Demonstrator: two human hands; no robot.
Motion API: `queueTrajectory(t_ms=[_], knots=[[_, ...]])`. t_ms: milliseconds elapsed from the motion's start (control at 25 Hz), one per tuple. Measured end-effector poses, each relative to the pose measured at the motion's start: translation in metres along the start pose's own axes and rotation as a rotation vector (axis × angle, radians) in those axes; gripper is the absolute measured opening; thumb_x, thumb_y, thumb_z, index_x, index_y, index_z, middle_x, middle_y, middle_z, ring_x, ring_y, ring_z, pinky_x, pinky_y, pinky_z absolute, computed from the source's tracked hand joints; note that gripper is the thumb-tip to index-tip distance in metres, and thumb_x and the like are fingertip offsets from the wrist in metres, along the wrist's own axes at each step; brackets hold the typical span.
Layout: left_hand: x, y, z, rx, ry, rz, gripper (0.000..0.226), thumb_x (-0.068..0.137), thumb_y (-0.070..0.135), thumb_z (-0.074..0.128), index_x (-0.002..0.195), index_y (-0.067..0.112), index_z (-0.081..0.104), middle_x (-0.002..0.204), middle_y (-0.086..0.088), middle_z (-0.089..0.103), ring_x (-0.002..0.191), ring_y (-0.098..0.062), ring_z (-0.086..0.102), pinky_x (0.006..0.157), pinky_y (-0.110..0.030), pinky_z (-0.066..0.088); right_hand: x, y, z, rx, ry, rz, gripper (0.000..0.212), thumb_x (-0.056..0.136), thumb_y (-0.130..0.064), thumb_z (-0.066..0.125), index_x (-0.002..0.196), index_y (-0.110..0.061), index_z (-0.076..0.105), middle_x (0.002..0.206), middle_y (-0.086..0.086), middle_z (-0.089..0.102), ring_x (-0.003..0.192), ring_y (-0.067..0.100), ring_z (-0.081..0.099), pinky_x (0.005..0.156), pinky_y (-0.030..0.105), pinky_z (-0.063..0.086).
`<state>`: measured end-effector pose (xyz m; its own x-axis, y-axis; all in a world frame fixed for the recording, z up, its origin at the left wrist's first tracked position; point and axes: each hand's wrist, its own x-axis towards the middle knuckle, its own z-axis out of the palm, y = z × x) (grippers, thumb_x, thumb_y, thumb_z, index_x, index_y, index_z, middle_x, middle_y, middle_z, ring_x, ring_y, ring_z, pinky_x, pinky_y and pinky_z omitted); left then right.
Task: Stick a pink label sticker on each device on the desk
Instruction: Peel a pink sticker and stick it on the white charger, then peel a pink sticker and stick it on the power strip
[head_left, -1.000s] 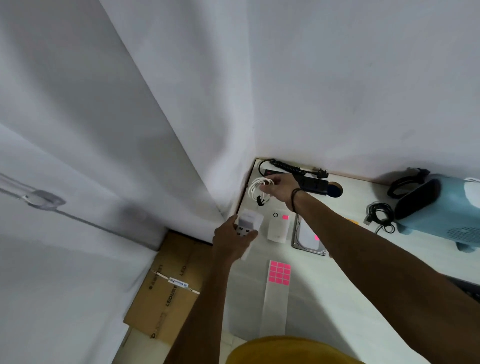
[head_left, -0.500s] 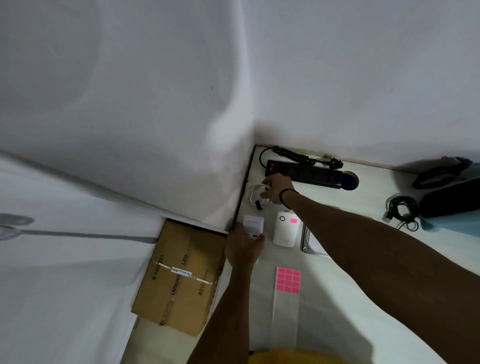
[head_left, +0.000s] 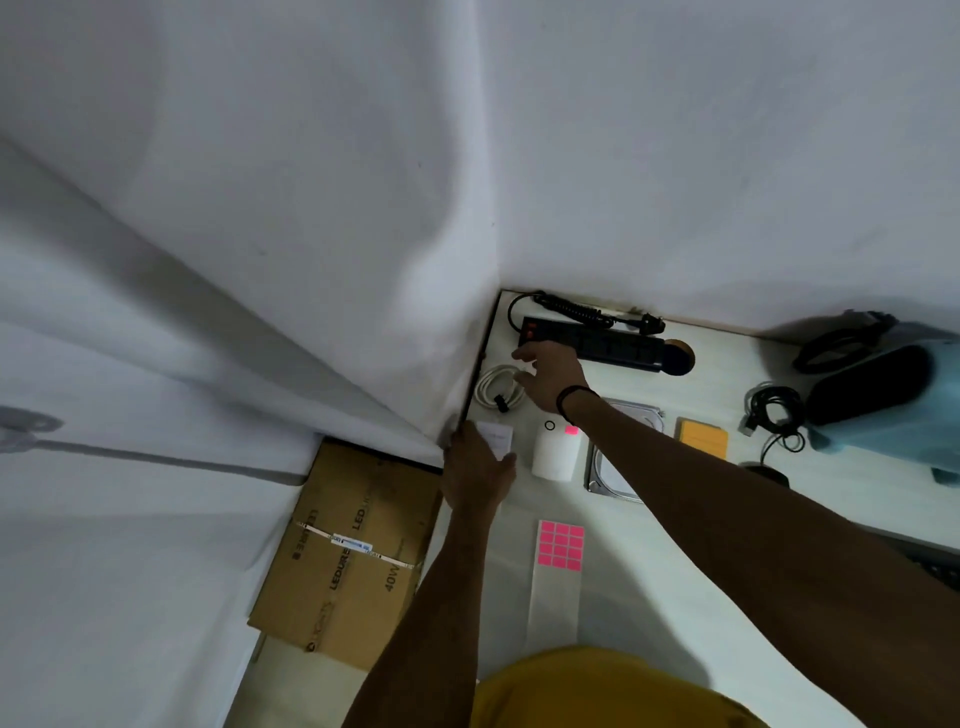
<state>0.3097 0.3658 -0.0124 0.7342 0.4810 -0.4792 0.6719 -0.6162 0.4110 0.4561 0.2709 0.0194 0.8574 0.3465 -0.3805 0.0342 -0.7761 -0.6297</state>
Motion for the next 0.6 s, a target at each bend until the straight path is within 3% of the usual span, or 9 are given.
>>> queueTrajectory(t_ms=[120, 240, 440, 600], knots=[[-0.021, 0.011, -0.010, -0.073, 0.015, 0.083, 0.067, 0.092, 0.035, 0.065, 0.148, 0.012, 0.038, 0.147, -0.012, 0.048, 0.134, -0.031, 0.049, 0.105, -0.046, 0.047, -0.045, 0.001, 0.000, 0.073, 0.044, -0.007, 0.026, 0.086, -0.017, 0.070, 0.111, -0.016, 0.072, 0.112, 0.003, 0.071, 0.100, 0.018, 0.068, 0.086, 0.021, 0.048], [-0.052, 0.007, -0.003, -0.162, -0.012, 0.119, 0.051, 0.094, 0.033, 0.062, 0.140, 0.017, 0.048, 0.140, -0.009, 0.056, 0.126, -0.027, 0.056, 0.103, -0.043, 0.049, -0.099, 0.016, 0.008, 0.104, 0.022, 0.018, 0.024, 0.086, -0.015, 0.070, 0.110, -0.015, 0.072, 0.109, 0.003, 0.072, 0.096, 0.017, 0.068, 0.087, 0.023, 0.051], [-0.104, -0.028, 0.034, -0.145, -0.109, 0.025, 0.039, 0.094, 0.032, 0.064, 0.128, 0.014, 0.060, 0.127, -0.009, 0.067, 0.119, -0.025, 0.062, 0.101, -0.038, 0.050, -0.179, 0.064, 0.041, 0.046, -0.047, 0.135, 0.025, 0.087, -0.016, 0.066, 0.111, -0.013, 0.072, 0.112, 0.006, 0.071, 0.106, 0.022, 0.065, 0.097, 0.030, 0.049], [-0.135, -0.055, 0.060, -0.112, -0.214, -0.063, 0.046, 0.096, 0.031, 0.062, 0.135, 0.007, 0.056, 0.134, -0.012, 0.063, 0.124, -0.028, 0.059, 0.101, -0.033, 0.046, -0.239, 0.100, 0.073, -0.086, -0.192, 0.160, 0.035, 0.092, -0.017, 0.060, 0.127, -0.015, 0.064, 0.129, 0.007, 0.064, 0.120, 0.023, 0.059, 0.104, 0.031, 0.045]])
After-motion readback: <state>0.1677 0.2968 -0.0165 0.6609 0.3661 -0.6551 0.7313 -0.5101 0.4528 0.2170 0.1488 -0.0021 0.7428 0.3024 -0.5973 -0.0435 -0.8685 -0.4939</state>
